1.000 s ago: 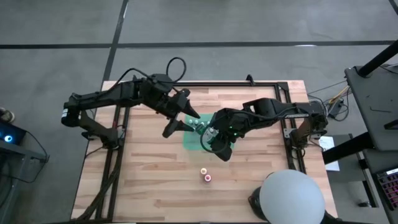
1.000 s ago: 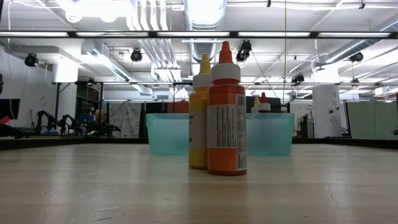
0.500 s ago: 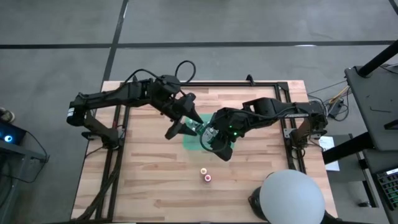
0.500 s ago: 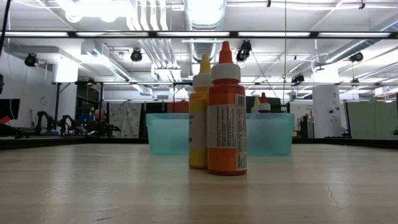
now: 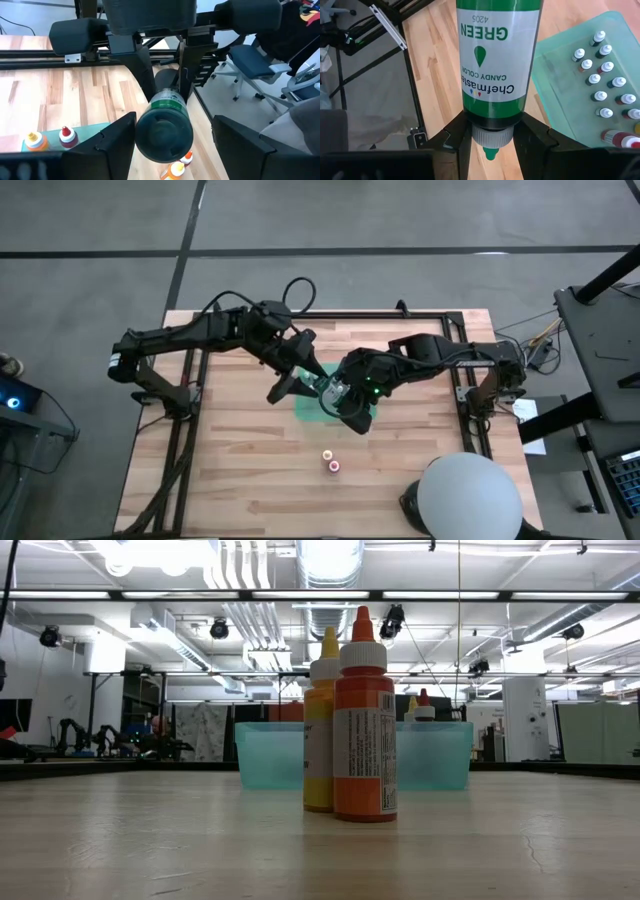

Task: Pick & Place food coloring
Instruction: Put the big green food coloring bottle into the green container

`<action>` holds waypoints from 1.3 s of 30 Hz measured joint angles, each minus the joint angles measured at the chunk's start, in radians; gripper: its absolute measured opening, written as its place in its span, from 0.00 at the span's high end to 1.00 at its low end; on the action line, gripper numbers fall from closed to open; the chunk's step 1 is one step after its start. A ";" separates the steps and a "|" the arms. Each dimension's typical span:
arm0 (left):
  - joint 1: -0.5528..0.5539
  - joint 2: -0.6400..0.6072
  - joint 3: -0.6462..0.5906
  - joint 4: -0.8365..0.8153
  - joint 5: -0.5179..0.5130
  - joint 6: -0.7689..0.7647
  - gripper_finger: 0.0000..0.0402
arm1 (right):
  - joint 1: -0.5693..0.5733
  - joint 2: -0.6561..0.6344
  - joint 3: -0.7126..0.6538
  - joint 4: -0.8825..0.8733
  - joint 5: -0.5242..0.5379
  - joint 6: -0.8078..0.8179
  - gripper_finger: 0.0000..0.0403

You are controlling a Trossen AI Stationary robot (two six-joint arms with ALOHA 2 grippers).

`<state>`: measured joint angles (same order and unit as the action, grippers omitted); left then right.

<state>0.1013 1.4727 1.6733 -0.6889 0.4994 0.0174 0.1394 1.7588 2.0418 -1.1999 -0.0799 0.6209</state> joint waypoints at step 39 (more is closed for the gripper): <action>0.000 0.011 -0.001 0.008 0.012 -0.026 0.67 | -0.002 -0.005 -0.002 0.021 0.002 -0.003 0.55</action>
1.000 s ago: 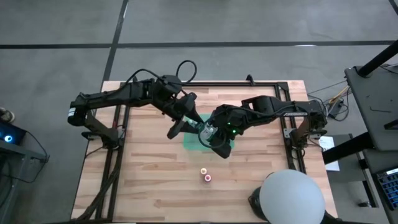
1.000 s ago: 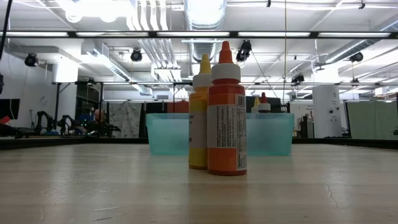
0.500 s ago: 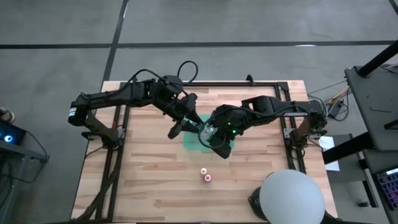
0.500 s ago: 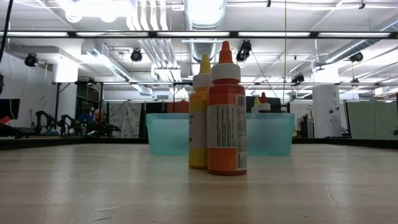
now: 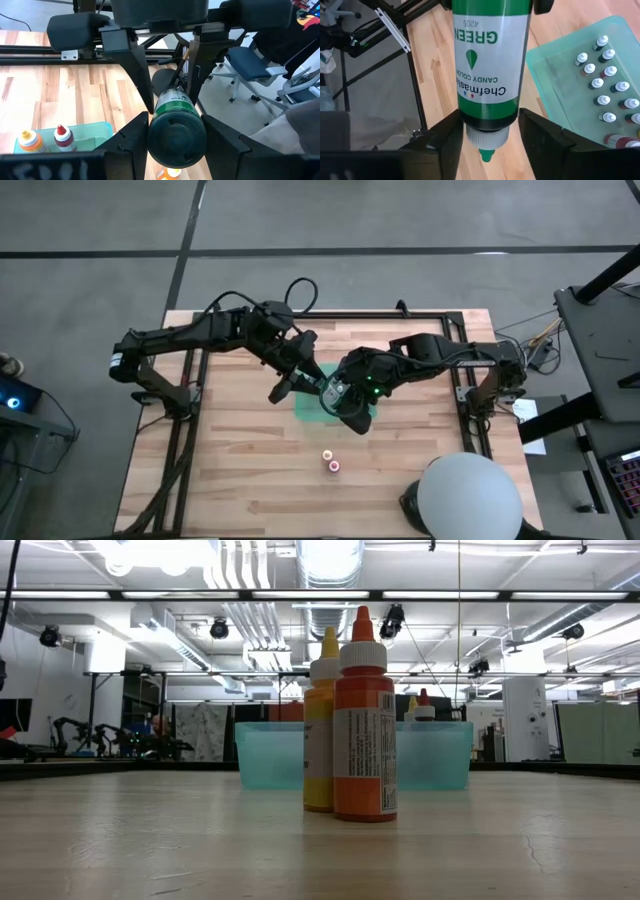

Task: Pick & Place food coloring
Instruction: Put the big green food coloring bottle into the green container

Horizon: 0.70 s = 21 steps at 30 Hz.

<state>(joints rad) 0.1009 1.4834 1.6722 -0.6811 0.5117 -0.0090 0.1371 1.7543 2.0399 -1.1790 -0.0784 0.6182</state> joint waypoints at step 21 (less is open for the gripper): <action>0.087 -0.029 0.067 0.000 -0.002 0.010 0.67 | 0.003 -0.086 0.185 0.008 0.047 -0.042 0.46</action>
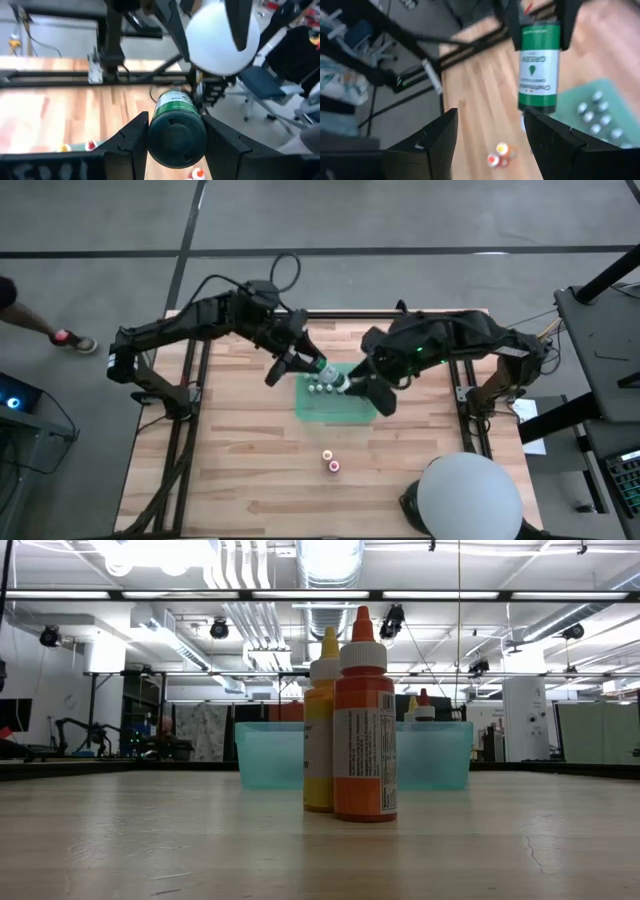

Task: Pick & Place food coloring
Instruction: Put the big green food coloring bottle into the green container

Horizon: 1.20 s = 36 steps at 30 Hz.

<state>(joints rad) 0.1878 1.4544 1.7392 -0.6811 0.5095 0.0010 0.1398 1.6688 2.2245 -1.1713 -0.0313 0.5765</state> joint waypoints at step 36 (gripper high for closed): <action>0.192 0.000 0.172 0.313 0.004 -0.337 0.67 | 0.015 0.002 0.132 0.187 0.698 -0.891 0.46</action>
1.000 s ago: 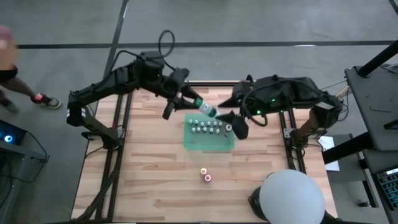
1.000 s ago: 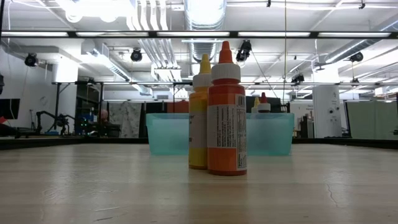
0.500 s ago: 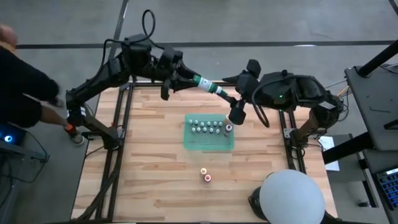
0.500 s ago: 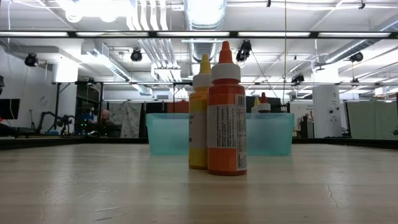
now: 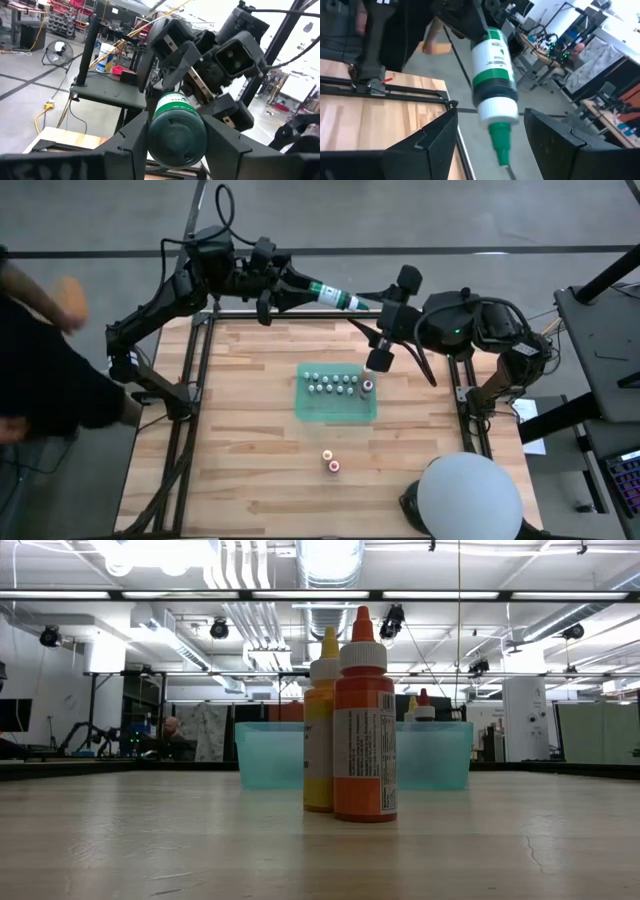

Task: Pick & Place food coloring
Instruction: Put the big green food coloring bottle into the green container

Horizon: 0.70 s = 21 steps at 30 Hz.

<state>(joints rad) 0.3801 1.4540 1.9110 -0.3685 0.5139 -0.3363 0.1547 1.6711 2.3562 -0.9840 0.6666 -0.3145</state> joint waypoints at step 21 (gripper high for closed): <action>-0.002 0.010 0.000 0.055 0.002 -0.082 0.67 | 0.000 0.000 -0.002 0.070 0.019 -0.063 0.46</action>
<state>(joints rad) 0.3782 1.4639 1.9106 -0.3130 0.5156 -0.4186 0.1543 1.6714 2.3539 -0.9141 0.6853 -0.3779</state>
